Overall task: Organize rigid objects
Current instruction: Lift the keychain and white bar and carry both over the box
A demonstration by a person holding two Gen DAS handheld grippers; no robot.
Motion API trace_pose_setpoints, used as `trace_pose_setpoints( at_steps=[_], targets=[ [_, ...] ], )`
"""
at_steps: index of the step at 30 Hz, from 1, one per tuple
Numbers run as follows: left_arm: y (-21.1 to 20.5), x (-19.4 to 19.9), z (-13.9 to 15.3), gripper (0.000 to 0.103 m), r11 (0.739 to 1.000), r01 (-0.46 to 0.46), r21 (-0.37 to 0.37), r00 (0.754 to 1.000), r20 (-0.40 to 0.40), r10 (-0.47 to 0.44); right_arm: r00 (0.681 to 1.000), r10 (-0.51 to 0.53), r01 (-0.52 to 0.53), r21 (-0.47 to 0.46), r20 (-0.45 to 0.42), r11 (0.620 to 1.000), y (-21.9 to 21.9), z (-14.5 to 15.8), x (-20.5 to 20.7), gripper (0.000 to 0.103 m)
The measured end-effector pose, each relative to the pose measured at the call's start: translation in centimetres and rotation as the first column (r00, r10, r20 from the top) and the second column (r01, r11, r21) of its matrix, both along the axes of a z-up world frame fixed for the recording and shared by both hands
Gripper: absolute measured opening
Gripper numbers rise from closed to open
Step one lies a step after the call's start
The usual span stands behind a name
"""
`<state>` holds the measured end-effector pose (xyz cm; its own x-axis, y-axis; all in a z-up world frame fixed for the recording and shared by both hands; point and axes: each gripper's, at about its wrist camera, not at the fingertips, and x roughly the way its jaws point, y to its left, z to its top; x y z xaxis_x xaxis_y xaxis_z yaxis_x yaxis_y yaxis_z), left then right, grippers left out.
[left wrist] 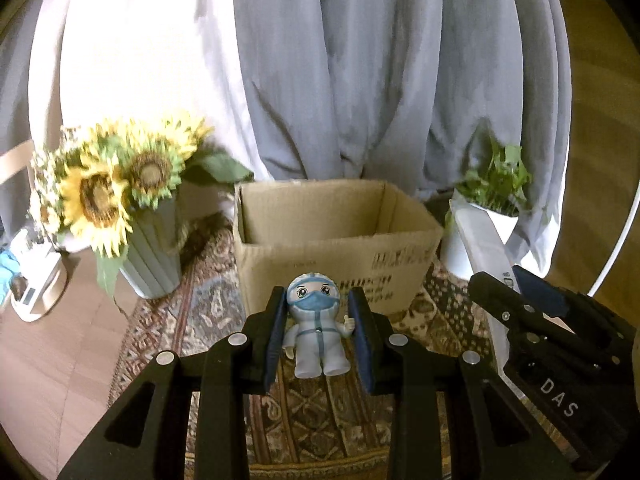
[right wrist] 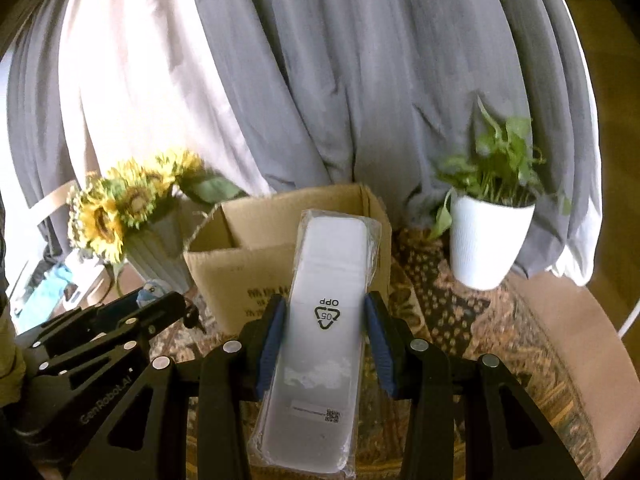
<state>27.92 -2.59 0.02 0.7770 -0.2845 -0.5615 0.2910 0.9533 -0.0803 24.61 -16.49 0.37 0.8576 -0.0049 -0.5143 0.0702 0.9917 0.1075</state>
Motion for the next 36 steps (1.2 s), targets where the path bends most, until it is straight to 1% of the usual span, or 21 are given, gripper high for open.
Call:
trace_pose_setpoints(
  at_steps=[3, 8, 13, 19, 23, 29, 36],
  targets=[
    [-0.3, 0.3, 1.1, 0.031, 1.000, -0.010, 0.000, 1.000, 0.023, 0.010, 1.000, 0.011, -0.011, -0.007, 0.026, 1.000, -0.2, 1.0, 0.3, 0.042],
    [-0.6, 1.2, 2.6, 0.031, 1.000, -0.014, -0.011, 0.999, 0.039, 0.014, 0.997, 0.033, -0.032, -0.014, 0.069, 0.999, -0.5, 2.6, 1.1, 0.042],
    [-1.3, 2.6, 4.3, 0.031, 1.000, -0.021, 0.004, 0.996, 0.081, 0.020, 0.993, 0.061, -0.060, -0.009, 0.098, 0.998, -0.8, 3.9, 2.3, 0.042],
    [-1.9, 4.2, 6.1, 0.031, 1.000, -0.025, 0.017, 0.992, 0.122, 0.022, 0.990, 0.105, -0.110, 0.051, 0.093, 0.993, -1.7, 5.2, 4.6, 0.042],
    [-2.2, 5.6, 7.0, 0.031, 0.999, -0.025, 0.029, 0.990, 0.137, 0.021, 0.989, 0.134, -0.140, 0.118, 0.060, 0.983, -2.6, 5.5, 6.8, 0.042],
    [-2.5, 8.6, 7.6, 0.031, 0.999, -0.027, 0.041, 0.991, 0.132, 0.022, 0.986, 0.163, -0.157, 0.167, -0.020, 0.973, -3.7, 5.5, 11.1, 0.042],
    [-2.7, 12.4, 7.0, 0.031, 0.999, -0.022, 0.041, 0.998, 0.067, 0.019, 0.970, 0.216, -0.194, 0.179, -0.114, 0.965, -3.9, 5.3, 15.5, 0.042]
  ],
)
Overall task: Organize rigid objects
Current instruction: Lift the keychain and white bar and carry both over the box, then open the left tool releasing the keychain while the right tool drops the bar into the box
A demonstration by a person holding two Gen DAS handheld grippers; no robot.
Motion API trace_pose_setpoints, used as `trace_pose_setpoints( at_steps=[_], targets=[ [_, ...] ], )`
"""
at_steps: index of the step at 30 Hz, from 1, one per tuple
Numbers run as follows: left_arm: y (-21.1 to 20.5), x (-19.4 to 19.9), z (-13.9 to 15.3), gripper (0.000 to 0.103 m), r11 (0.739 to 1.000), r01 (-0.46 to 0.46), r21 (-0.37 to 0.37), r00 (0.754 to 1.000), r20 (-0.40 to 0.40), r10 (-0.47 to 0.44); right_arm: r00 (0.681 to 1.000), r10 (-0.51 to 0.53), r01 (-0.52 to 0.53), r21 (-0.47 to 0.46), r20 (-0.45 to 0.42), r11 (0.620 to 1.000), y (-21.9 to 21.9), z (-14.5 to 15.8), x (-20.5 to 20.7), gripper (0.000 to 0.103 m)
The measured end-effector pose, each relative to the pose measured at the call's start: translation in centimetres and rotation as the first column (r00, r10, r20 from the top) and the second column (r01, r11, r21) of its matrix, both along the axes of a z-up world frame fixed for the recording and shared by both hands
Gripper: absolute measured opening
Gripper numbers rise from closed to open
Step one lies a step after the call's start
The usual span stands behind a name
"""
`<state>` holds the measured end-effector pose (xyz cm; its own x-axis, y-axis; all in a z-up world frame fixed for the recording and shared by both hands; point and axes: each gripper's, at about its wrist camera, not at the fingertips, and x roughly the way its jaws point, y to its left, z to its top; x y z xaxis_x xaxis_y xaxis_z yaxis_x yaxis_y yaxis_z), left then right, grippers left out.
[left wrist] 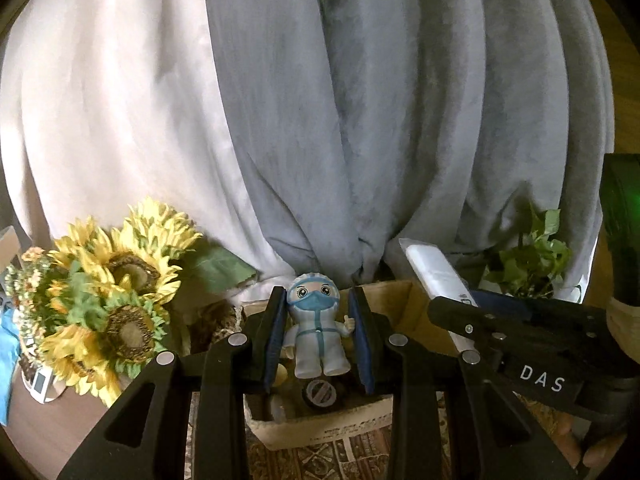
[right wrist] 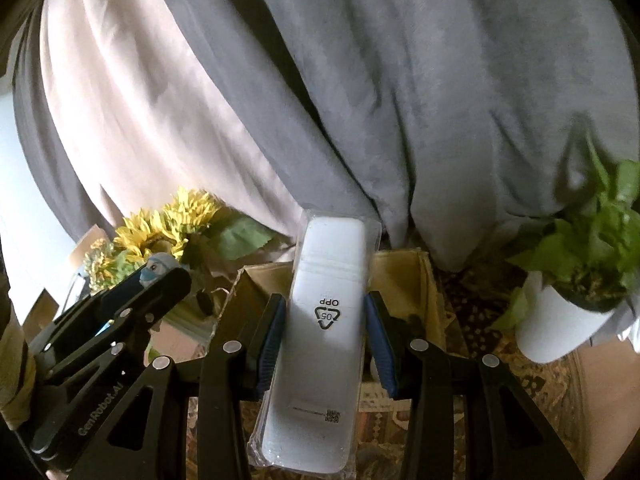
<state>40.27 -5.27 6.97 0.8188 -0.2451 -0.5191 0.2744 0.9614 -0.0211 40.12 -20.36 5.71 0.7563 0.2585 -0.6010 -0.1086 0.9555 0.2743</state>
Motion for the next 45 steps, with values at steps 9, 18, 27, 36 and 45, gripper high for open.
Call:
trace_pose_setpoints(
  at_steps=[9, 18, 27, 36, 45],
  targets=[
    [-0.5, 4.0, -2.0, 0.031, 0.999, 0.000, 0.032, 0.996, -0.091, 0.003, 0.992, 0.065, -0.070, -0.045, -0.106, 0.997, 0.2, -1.9, 4.6, 0.042],
    [-0.5, 6.7, -5.5, 0.031, 0.998, -0.021, 0.065, 0.985, -0.171, 0.032, 0.983, 0.096, -0.113, -0.104, -0.157, 0.988, 0.8, -4.6, 7.2, 0.042],
    [-1.0, 8.9, -8.2, 0.031, 0.996, -0.027, 0.082, 0.971, -0.233, 0.046, 0.974, 0.100, -0.123, -0.104, -0.204, 0.987, 0.6, -7.2, 9.3, 0.042],
    [-1.1, 9.1, -9.1, 0.045, 0.995, -0.051, 0.085, 0.966, -0.250, 0.071, 0.966, 0.092, -0.121, -0.108, -0.240, 0.987, 0.3, -8.2, 9.7, 0.057],
    [0.1, 8.2, -8.3, 0.049, 0.994, -0.086, 0.066, 0.968, -0.230, 0.099, 0.967, 0.126, -0.153, -0.112, -0.221, 0.982, 1.3, -8.2, 9.0, 0.039]
  ],
)
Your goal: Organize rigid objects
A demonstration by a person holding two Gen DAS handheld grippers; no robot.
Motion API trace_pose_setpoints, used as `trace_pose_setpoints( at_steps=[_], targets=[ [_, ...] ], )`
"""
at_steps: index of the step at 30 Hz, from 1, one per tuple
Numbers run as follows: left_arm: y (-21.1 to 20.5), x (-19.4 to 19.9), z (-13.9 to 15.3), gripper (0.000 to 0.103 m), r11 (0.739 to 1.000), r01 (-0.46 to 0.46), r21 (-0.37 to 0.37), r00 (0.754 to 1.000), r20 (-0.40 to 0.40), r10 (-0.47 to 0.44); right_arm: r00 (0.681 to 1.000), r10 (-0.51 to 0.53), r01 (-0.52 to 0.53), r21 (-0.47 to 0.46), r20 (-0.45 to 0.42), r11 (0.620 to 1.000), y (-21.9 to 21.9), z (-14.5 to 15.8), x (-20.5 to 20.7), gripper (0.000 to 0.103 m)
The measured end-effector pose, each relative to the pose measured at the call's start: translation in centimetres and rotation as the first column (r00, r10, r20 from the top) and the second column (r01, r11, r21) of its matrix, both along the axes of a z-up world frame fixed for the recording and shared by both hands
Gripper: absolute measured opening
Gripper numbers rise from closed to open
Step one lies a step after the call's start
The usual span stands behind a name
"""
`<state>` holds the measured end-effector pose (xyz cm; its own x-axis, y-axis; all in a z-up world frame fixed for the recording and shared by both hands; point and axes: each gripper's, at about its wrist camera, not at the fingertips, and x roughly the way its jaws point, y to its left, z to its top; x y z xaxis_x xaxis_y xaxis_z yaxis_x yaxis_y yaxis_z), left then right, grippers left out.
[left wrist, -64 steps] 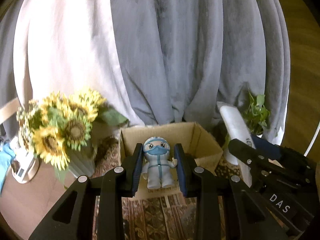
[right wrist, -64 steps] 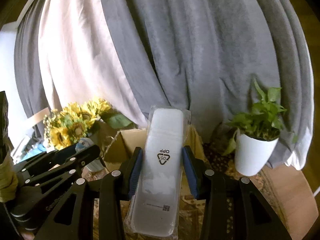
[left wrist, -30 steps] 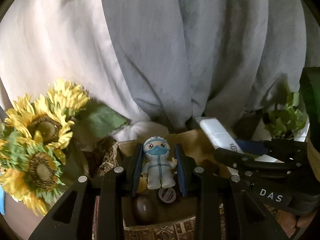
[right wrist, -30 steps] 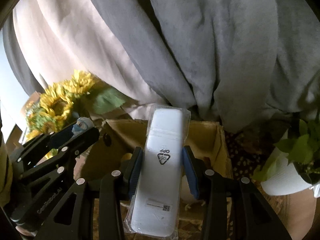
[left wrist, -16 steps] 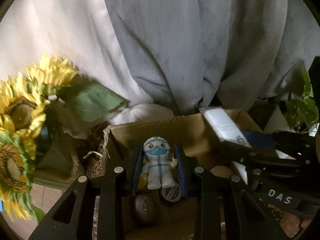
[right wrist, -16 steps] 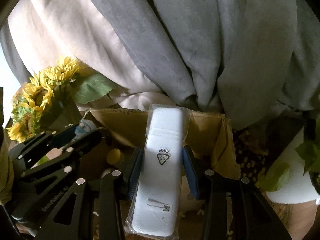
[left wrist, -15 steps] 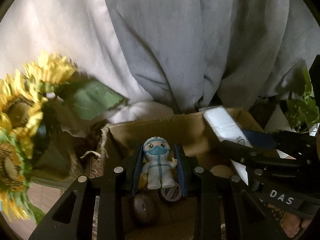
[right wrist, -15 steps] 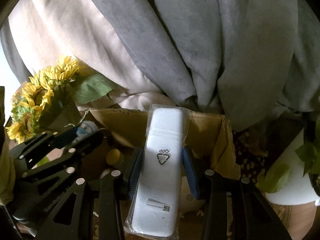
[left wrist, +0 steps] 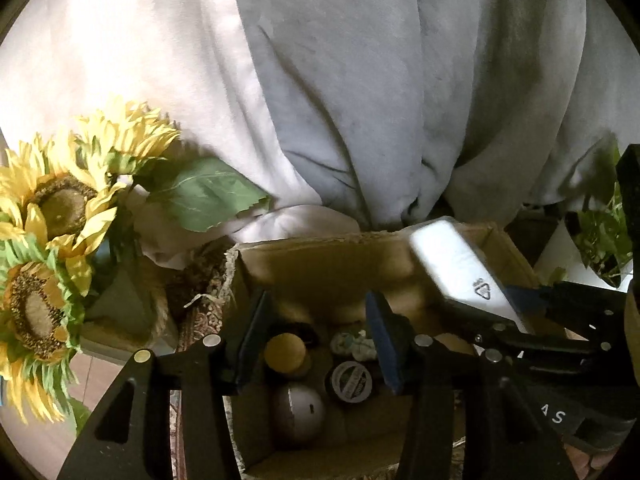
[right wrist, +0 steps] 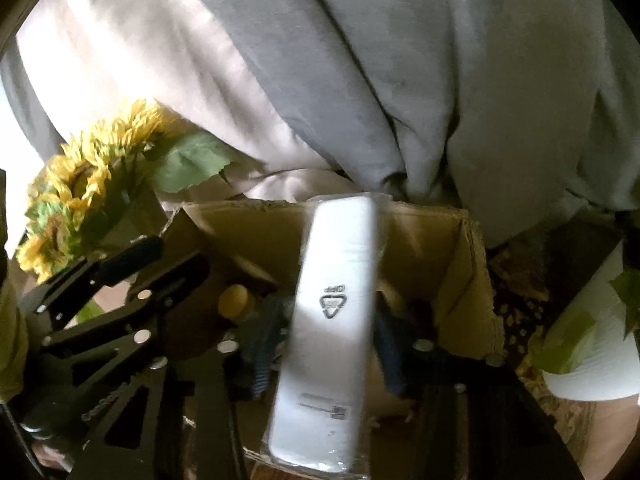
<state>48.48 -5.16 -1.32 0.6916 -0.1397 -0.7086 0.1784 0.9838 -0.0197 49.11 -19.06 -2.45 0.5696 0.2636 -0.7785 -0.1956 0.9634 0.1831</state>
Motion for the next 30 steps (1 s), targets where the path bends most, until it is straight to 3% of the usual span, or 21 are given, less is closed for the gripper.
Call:
trace_pose_setpoints(
  at_steps=[2, 5, 9, 16, 23, 30],
  targets=[
    [0.1, -0.2, 0.1, 0.049, 1.000, -0.007, 0.006, 1.000, 0.006, 0.007, 1.000, 0.020, -0.020, -0.003, 0.008, 1.000, 0.3, 0.2, -0.1, 0.037],
    [0.1, -0.9, 0.6, 0.051, 1.000, -0.015, 0.022, 1.000, 0.022, 0.015, 0.995, 0.091, -0.090, -0.036, 0.041, 0.995, 1.3, 1.0, -0.4, 0.024],
    [0.0, -1.2, 0.9, 0.055, 0.999, -0.042, 0.015, 0.999, 0.021, 0.042, 0.983, 0.172, -0.165, -0.110, 0.058, 0.980, 2.0, 2.3, 0.2, 0.023],
    [-0.1, -2.1, 1.7, 0.061, 0.998, -0.064, 0.016, 0.997, 0.034, 0.064, 0.980, 0.177, -0.158, -0.175, 0.094, 0.972, 1.9, 3.8, -0.2, 0.023],
    [0.3, -4.8, 3.4, 0.061, 0.997, -0.074, 0.015, 0.995, 0.072, 0.073, 0.985, 0.123, -0.108, -0.122, 0.121, 0.987, 1.2, 4.8, -3.0, 0.023],
    [0.8, -9.8, 5.6, 0.065, 0.997, -0.074, 0.019, 0.989, 0.132, 0.071, 0.982, 0.062, -0.047, -0.085, 0.178, 0.995, 1.1, 7.2, -8.0, 0.023]
  ],
)
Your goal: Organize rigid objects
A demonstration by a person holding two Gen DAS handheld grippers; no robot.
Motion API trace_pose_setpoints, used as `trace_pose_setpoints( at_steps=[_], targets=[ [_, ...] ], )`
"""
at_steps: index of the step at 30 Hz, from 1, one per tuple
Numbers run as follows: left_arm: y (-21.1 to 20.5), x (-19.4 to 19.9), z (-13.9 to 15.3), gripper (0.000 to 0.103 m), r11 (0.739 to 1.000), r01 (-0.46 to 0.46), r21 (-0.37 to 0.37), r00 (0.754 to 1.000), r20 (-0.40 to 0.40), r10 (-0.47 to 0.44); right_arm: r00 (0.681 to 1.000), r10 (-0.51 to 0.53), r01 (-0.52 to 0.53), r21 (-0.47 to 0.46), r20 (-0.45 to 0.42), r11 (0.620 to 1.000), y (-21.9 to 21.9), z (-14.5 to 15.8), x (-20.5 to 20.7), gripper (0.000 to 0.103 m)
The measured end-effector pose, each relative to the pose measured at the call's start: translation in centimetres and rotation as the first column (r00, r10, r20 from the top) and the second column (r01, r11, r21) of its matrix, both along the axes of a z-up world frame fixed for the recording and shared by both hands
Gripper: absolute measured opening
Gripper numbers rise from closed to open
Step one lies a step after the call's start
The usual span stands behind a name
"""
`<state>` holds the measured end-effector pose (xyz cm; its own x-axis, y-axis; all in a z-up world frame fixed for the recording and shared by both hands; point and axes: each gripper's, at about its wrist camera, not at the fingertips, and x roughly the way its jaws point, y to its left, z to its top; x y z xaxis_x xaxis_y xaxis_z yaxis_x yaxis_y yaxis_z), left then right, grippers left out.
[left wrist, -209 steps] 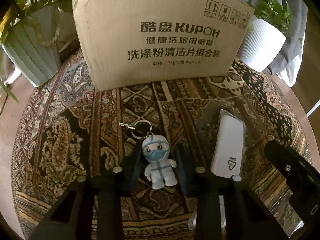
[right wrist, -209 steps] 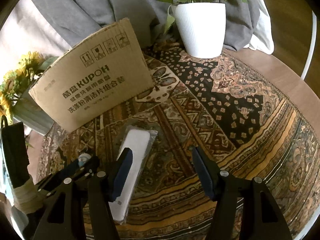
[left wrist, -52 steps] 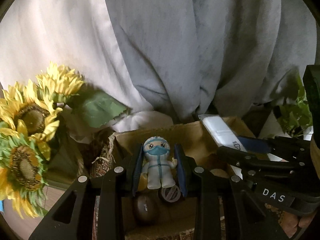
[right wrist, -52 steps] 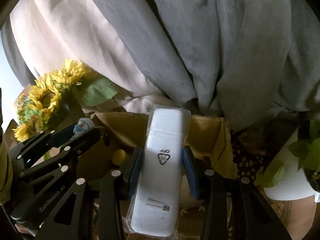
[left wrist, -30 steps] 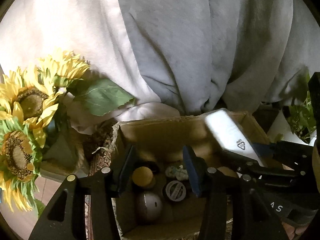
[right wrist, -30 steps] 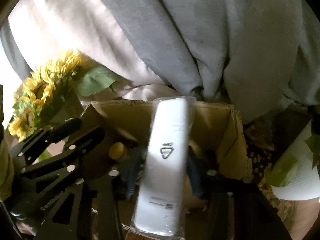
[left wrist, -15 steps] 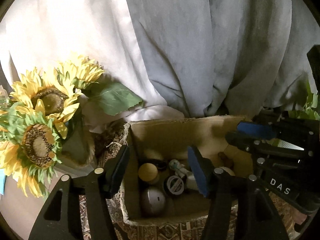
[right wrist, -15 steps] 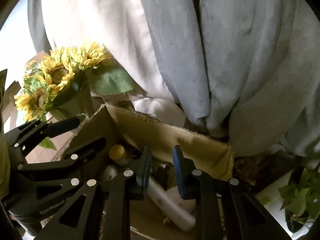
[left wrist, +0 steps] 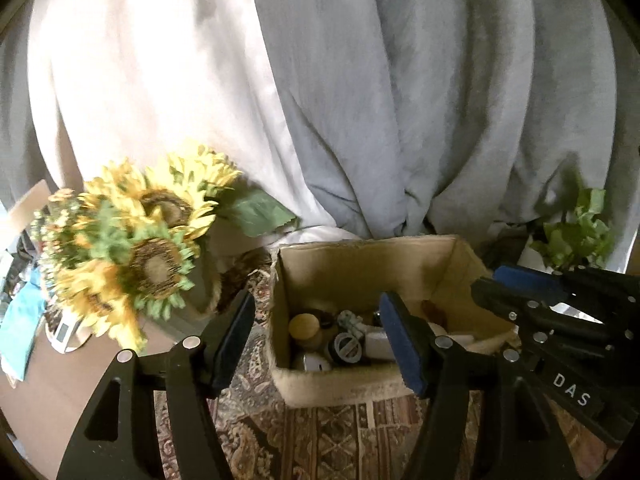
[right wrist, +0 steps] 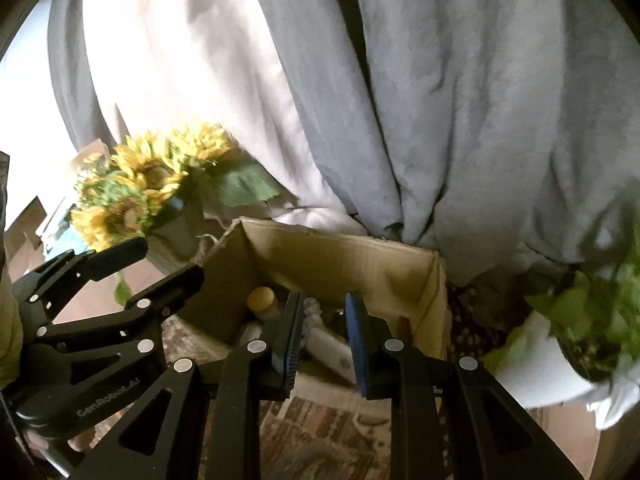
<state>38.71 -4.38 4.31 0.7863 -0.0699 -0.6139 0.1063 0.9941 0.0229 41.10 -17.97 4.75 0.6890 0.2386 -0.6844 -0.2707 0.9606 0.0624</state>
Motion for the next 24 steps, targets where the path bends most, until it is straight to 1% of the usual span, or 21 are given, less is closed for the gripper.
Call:
trace_pose_setpoints(
  at_steps=[3, 6, 9, 12, 15, 18, 20, 23, 24],
  targets=[
    [0.3, -2.4, 0.9, 0.069, 1.000, -0.001, 0.000, 1.000, 0.031, 0.001, 0.999, -0.026, 0.026, 0.006, 0.021, 1.000, 0.1, 1.0, -2.5, 0.023],
    [0.5, -4.9, 1.8, 0.070, 1.000, 0.002, 0.002, 0.998, 0.063, -0.002, 0.997, -0.056, 0.056, 0.010, 0.045, 0.998, 0.0, 1.6, -5.0, 0.023],
    [0.7, -7.0, 2.3, 0.071, 1.000, 0.006, 0.003, 0.997, 0.076, -0.006, 0.995, -0.088, 0.087, 0.028, 0.054, 0.996, -0.3, 2.2, -7.4, 0.023],
    [1.0, -9.3, 2.9, 0.075, 1.000, 0.005, 0.002, 0.996, 0.093, -0.006, 0.990, -0.122, 0.119, 0.035, 0.076, 0.992, -0.5, 2.9, -9.8, 0.023],
    [1.4, -11.7, 3.4, 0.076, 1.000, -0.001, 0.003, 0.993, 0.115, 0.000, 0.983, -0.152, 0.150, 0.026, 0.107, 0.988, -0.4, 3.5, -12.3, 0.023],
    [1.6, -13.6, 3.6, 0.081, 1.000, -0.005, -0.008, 0.992, 0.125, 0.006, 0.977, -0.170, 0.169, 0.020, 0.131, 0.985, -0.2, 4.0, -14.6, 0.023],
    [1.8, -14.9, 3.6, 0.082, 1.000, -0.007, -0.019, 0.991, 0.132, 0.009, 0.974, -0.178, 0.176, 0.027, 0.139, 0.984, -0.1, 4.3, -16.0, 0.024],
    [2.1, -17.0, 3.9, 0.086, 1.000, -0.017, -0.022, 0.989, 0.150, 0.020, 0.971, -0.186, 0.183, 0.034, 0.147, 0.982, 0.0, 4.5, -18.1, 0.027],
    [2.2, -17.6, 4.0, 0.089, 1.000, -0.020, -0.019, 0.987, 0.157, 0.023, 0.970, -0.191, 0.187, 0.039, 0.149, 0.982, 0.0, 4.5, -18.7, 0.030]
  ],
)
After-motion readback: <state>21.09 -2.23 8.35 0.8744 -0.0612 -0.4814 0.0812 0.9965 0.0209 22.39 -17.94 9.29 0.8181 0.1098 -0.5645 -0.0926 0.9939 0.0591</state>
